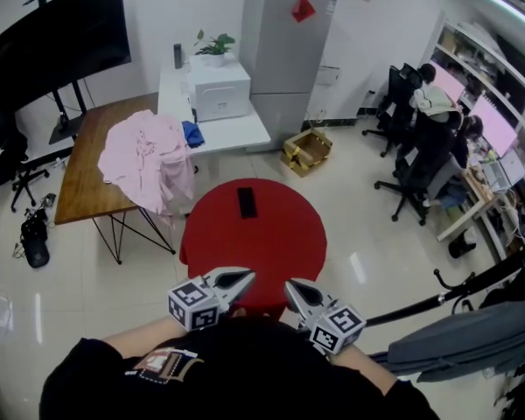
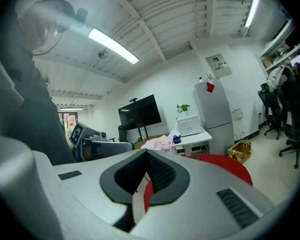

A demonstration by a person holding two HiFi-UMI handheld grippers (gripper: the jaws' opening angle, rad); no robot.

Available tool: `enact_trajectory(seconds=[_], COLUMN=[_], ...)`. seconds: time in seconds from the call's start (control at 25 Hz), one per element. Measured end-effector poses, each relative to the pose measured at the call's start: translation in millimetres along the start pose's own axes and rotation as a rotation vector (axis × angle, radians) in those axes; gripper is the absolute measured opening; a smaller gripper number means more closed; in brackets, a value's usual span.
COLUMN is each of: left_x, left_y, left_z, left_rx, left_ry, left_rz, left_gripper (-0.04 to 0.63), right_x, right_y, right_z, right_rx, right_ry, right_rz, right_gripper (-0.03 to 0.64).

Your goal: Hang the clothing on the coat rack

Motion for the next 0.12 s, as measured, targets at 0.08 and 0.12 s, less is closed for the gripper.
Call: enact_trajectory(seconds=[0.08, 0.12], left_x=[0.2, 0.3], left_y=[-0.1, -0.2], left_z=[-2.0, -3.0], left_rx=[0.006, 0.009], left_ry=[-0.003, -0.005], left_rz=[0.003, 0.004], left_gripper=[-0.008, -0.008], right_x=[-0.1, -0.3], right_y=[3.1, 4.8], right_z=[0.5, 0.8], right_rx=[0.005, 0.007], right_ry=[-0.002, -0.003], right_rz=[-0.003, -0.004], right_gripper=[0.006, 0.006])
Point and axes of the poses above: the fingertips, and each gripper's own axes: y backward along the fingers, z to its left, x out of its underside, the point moved 10 cm from there along y, backward along the fingers, and after that the axes turned 8 degrees about -y, right-handed, at the moved point
